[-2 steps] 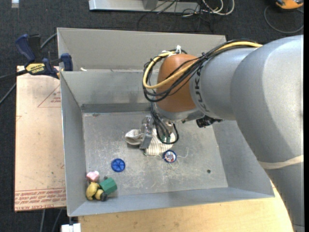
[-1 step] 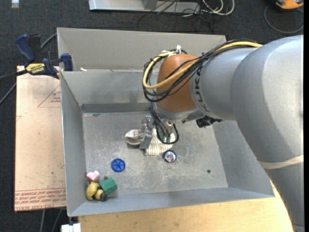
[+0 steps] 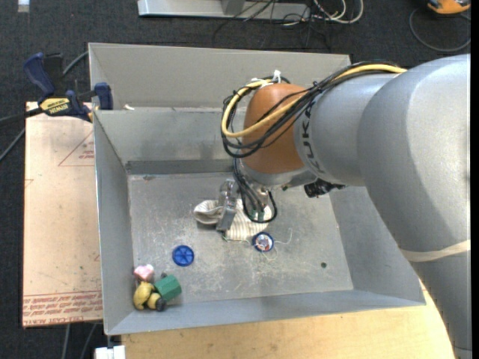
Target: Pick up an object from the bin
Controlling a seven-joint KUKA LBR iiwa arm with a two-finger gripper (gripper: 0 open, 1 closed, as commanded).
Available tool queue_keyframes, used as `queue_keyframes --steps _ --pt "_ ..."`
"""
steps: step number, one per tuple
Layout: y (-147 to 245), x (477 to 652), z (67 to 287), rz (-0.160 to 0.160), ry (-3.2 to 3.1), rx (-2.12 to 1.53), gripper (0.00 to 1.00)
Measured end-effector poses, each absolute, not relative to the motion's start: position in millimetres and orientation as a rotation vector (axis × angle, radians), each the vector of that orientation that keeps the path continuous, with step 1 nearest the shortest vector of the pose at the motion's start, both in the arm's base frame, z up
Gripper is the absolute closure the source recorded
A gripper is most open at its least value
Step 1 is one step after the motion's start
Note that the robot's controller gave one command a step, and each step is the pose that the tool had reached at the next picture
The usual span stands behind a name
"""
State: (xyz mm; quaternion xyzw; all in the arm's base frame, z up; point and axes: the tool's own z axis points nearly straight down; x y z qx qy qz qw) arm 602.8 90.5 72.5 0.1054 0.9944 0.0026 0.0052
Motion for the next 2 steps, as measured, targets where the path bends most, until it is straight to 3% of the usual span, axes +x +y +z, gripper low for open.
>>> queue_keyframes --steps 2 --pt "90.5 602.8 72.4 0.008 3.114 0.330 1.00"
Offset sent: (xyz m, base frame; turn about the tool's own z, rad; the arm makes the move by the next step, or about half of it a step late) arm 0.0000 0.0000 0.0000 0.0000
